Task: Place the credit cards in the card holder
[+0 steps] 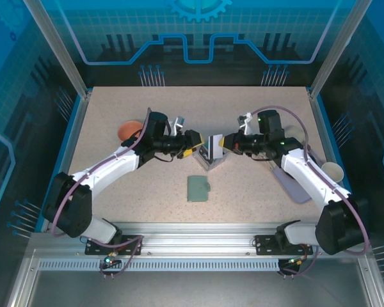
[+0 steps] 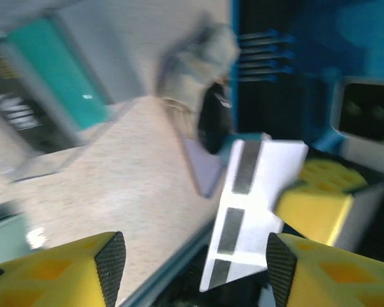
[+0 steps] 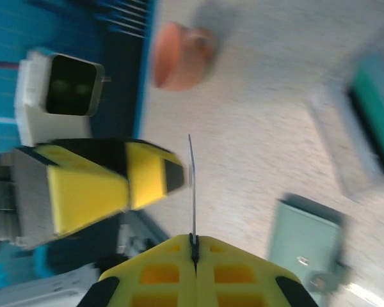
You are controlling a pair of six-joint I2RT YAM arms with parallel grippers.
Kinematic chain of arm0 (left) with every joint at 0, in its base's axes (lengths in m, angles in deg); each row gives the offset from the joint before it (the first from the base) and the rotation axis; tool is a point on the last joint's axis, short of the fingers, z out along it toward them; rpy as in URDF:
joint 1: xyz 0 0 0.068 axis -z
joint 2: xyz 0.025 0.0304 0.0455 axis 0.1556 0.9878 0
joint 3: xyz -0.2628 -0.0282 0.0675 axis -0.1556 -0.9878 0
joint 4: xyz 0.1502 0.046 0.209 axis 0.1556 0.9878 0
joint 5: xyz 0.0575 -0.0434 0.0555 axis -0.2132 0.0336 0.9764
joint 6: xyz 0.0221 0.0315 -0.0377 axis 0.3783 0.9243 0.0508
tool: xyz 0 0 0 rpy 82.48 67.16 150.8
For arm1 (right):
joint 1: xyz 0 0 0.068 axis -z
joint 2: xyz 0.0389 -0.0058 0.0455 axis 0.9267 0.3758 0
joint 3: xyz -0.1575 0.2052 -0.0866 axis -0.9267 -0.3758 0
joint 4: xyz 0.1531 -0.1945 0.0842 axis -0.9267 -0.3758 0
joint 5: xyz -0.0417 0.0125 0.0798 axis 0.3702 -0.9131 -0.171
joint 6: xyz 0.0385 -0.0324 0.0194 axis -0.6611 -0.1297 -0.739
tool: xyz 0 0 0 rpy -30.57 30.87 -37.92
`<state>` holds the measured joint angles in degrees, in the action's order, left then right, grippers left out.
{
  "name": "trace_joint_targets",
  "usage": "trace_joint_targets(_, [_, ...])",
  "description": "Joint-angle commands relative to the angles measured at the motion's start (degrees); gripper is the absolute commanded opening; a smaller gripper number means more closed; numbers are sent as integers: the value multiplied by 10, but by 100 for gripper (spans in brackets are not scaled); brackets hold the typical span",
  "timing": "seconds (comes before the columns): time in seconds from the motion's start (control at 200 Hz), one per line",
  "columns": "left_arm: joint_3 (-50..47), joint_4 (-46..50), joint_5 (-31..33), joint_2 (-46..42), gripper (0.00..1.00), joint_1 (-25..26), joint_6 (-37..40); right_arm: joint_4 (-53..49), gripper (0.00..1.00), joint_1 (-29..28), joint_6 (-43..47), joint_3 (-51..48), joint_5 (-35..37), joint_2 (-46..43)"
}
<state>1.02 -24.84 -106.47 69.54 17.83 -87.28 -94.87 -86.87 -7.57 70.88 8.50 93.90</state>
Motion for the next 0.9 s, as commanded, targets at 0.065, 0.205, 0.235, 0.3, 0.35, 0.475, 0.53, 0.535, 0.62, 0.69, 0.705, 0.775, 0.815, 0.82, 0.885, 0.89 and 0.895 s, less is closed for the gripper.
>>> trace_joint_targets(0.065, [-27, 192, 112, -12, 65, -3, 44, -160, 2, -138, 57, 32, 237, 18])
trace_joint_targets(0.205, [-73, 187, 114, -14, 65, 7, 37, -147, 1, -216, 12, 16, 286, 63])
trace_joint_targets(0.235, [-76, 188, 114, -13, 65, 9, 40, -149, 1, -227, 5, 15, 298, 71])
trace_joint_targets(0.3, [-76, 198, 114, -6, 65, 14, 49, -140, 1, -240, -4, 6, 310, 80])
trace_joint_targets(0.35, [-75, 202, 115, 2, 66, 21, 56, -126, 1, -241, -9, -4, 304, 87])
trace_joint_targets(0.475, [-70, 204, 114, 27, 65, 42, 64, -128, 1, -244, -17, -10, 319, 110])
trace_joint_targets(0.53, [-68, 203, 115, 37, 63, 52, 65, -128, 1, -242, -21, -20, 323, 114])
trace_joint_targets(0.535, [-68, 203, 115, 38, 63, 53, 64, -128, 1, -242, -21, -20, 323, 114])
trace_joint_targets(0.62, [-68, 199, 118, 52, 61, 66, 64, -126, 1, -239, -31, -35, 330, 116])
trace_joint_targets(0.69, [-68, 198, 121, 65, 60, 71, 64, -111, 1, -232, -36, -50, 321, 116])
trace_joint_targets(0.705, [-68, 198, 121, 67, 60, 73, 65, -108, 1, -232, -38, -52, 319, 116])
trace_joint_targets(0.775, [-67, 197, 121, 77, 59, 75, 67, -91, 1, -230, -45, -63, 315, 113])
trace_joint_targets(0.815, [-66, 193, 119, 82, 58, 77, 68, -78, 1, -226, -48, -67, 304, 113])
trace_joint_targets(0.82, [-66, 193, 119, 82, 57, 78, 68, -76, 1, -225, -48, -67, 303, 113])
trace_joint_targets(0.885, [-66, 189, 118, 89, 56, 80, 69, -54, 1, -219, -55, -84, 286, 115])
trace_joint_targets(0.89, [-66, 189, 118, 90, 55, 80, 69, -52, 1, -219, -56, -85, 284, 116])
trace_joint_targets(0.895, [-66, 188, 118, 91, 55, 81, 69, -51, 1, -219, -56, -86, 282, 116])
